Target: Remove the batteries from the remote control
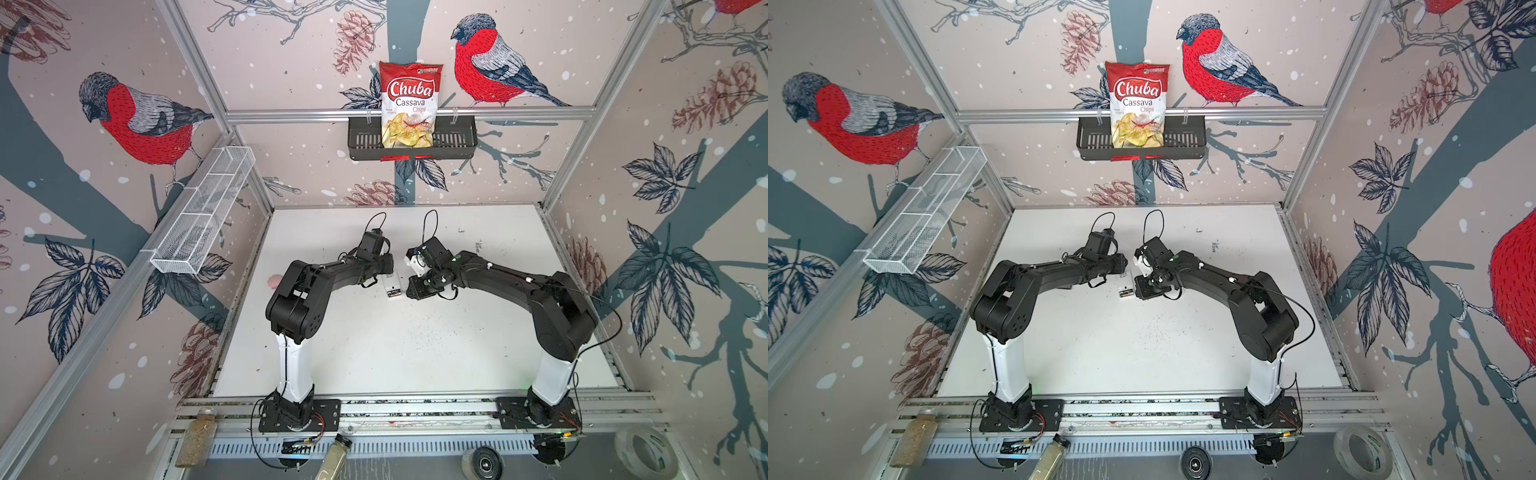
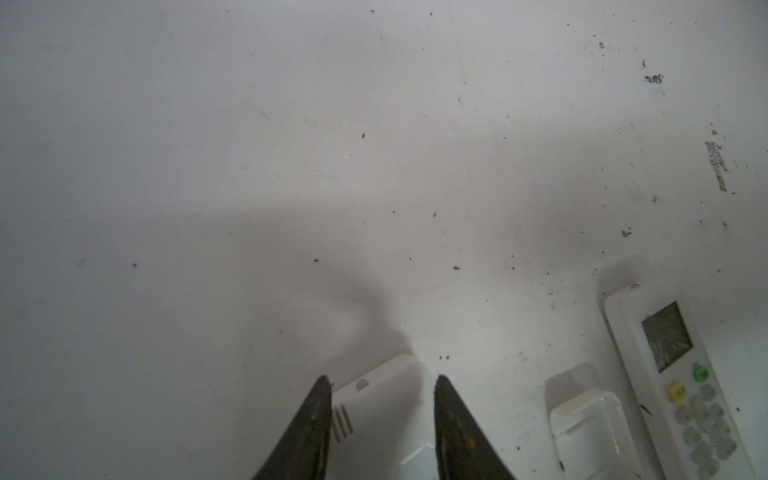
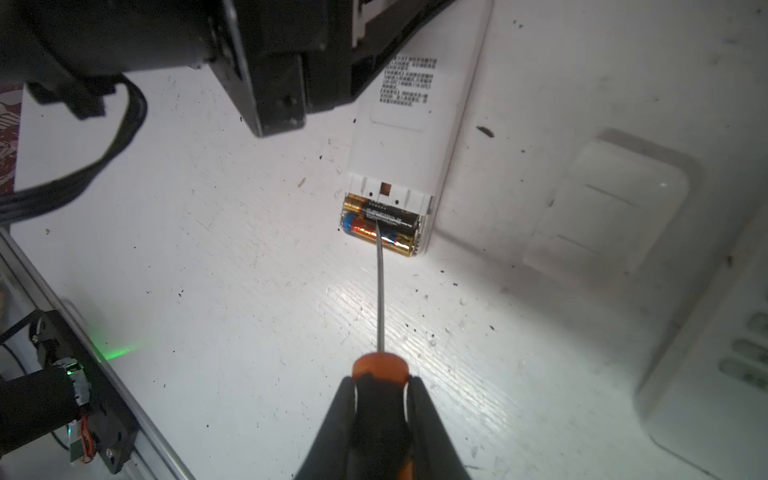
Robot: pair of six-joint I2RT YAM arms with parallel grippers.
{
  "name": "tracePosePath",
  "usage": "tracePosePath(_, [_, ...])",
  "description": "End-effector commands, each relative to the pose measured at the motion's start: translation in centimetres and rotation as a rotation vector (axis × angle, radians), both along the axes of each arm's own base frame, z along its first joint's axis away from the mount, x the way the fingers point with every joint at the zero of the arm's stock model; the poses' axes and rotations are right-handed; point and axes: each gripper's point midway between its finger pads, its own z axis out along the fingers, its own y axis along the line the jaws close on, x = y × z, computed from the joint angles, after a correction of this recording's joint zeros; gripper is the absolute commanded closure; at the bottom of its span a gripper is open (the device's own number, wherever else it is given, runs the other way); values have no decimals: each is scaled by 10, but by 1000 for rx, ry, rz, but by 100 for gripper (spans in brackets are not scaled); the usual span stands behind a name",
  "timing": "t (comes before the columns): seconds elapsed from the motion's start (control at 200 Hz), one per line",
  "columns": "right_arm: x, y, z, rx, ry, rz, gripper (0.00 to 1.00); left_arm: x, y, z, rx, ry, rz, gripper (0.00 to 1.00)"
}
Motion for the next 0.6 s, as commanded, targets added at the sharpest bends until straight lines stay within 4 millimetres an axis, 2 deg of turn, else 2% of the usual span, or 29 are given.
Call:
tracePosePath(0.0, [19,-12,-12,-73,-135,-95,93,-24,-1,-21,15,114,-33,60])
tracePosePath(0.165, [10,-16,-14,-34,-177,-125,93,-24,-1,-23,16,121,-37,60])
tracePosePath(0.395, [12,-20,-11,18,-218,-177,94,-25,-2,-26,11,131,-37,61])
tracePosePath(0.595, [15,-22,2,67,-278,-203,95,-25,-2,-26,8,131,-37,61])
